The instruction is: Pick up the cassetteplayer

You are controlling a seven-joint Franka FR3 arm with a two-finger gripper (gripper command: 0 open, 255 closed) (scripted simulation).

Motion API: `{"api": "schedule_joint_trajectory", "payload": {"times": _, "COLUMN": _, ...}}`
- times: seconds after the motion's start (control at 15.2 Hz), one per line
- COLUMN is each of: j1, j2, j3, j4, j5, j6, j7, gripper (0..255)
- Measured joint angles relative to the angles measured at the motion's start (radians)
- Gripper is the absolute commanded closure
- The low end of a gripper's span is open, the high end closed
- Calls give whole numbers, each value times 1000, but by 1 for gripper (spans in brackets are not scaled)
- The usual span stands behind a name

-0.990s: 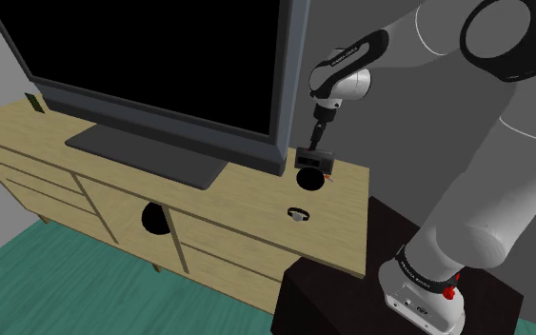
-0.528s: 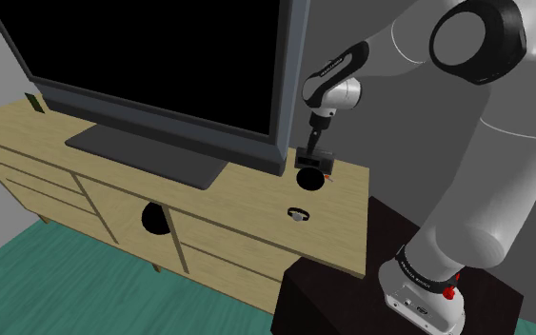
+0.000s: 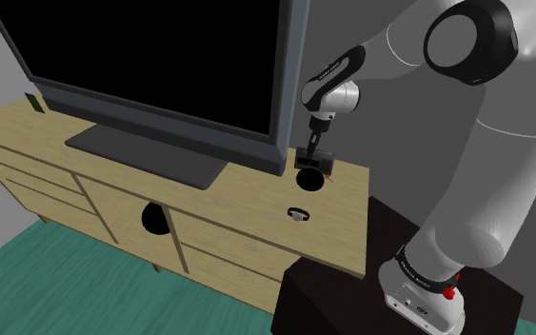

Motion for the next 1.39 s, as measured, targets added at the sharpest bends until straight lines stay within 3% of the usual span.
{"api": "schedule_joint_trajectory", "payload": {"times": 0.46, "j1": 3, "j2": -13, "j3": -3, "j4": 2, "j5": -11, "j6": -13, "j7": 9, "gripper": 255}}
{"api": "schedule_joint_trajectory", "payload": {"times": 1.39, "j1": 17, "j2": -143, "j3": -26, "j4": 47, "j5": -113, "j6": -166, "j7": 94, "gripper": 255}}
